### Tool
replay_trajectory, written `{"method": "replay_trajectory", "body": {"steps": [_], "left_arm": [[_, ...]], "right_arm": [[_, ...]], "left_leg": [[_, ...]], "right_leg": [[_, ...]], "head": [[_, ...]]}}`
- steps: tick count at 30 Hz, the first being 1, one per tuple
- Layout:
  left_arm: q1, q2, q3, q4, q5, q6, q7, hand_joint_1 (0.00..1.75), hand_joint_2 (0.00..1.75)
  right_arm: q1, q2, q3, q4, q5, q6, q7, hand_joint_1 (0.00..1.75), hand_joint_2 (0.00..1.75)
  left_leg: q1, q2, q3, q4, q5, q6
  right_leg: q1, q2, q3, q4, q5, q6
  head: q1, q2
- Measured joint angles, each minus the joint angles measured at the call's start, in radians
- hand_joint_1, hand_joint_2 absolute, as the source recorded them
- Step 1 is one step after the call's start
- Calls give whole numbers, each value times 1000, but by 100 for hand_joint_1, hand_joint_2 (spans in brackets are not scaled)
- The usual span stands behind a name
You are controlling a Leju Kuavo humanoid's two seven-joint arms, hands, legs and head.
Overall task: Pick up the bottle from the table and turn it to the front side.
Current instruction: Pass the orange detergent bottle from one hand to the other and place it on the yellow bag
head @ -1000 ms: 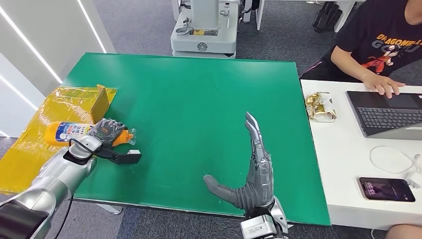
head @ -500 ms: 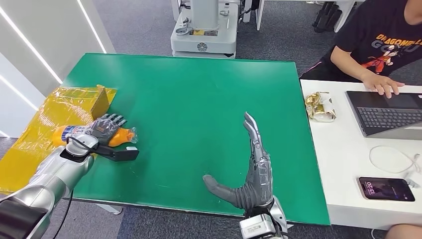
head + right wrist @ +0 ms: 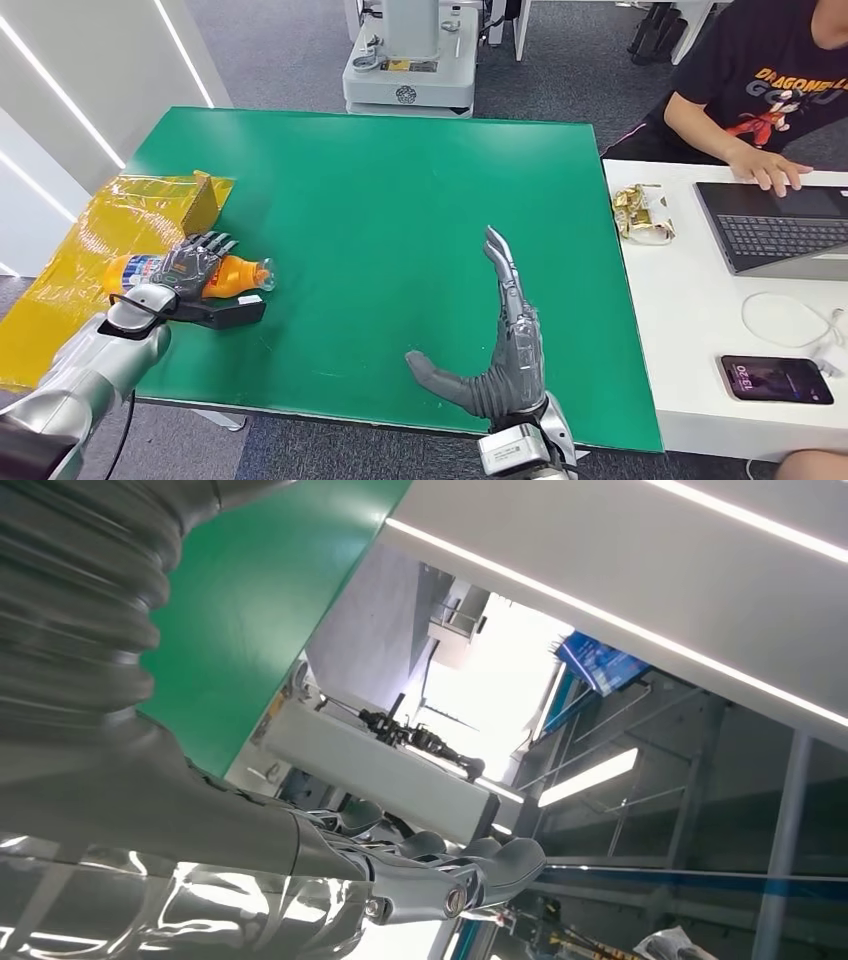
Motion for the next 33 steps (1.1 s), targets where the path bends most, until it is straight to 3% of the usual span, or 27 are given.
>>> {"method": "replay_trajectory", "body": {"steps": [11, 21, 26, 30, 33], "left_arm": [[187, 119, 80, -319, -1, -5, 35, 0, 175], [343, 123, 188, -629, -10, 81, 12, 0, 175], [384, 52, 229, -757, 199, 258, -113, 0, 175], [385, -65, 231, -808, 579, 340, -277, 0, 175], [381, -137, 225, -815, 713, 358, -329, 0, 175]], "right_arm": [[13, 0, -13, 0, -6, 0, -1, 0, 175], [47, 2, -38, -22, -6, -20, 27, 0, 175], [58, 3, -42, -34, 7, -15, 37, 0, 175], [60, 5, -42, -38, 18, -3, 36, 0, 175], [63, 7, -42, -38, 24, 1, 32, 0, 175]], "left_leg": [[0, 0, -2, 0, 0, -1], [0, 0, -3, 0, 0, -1], [0, -2, -3, 0, -1, -1], [-1, -2, -3, 0, -1, -1], [-1, -2, -3, 0, -1, -1]], "right_leg": [[0, 0, -2, 0, -1, -1], [0, 0, -2, -1, -1, -1], [0, -2, -2, -2, -1, -1], [-1, -2, -2, -2, -1, -1], [-1, -2, -2, -2, -1, -1]], "head": [[0, 0], [0, 0], [0, 0], [0, 0], [0, 0]]}}
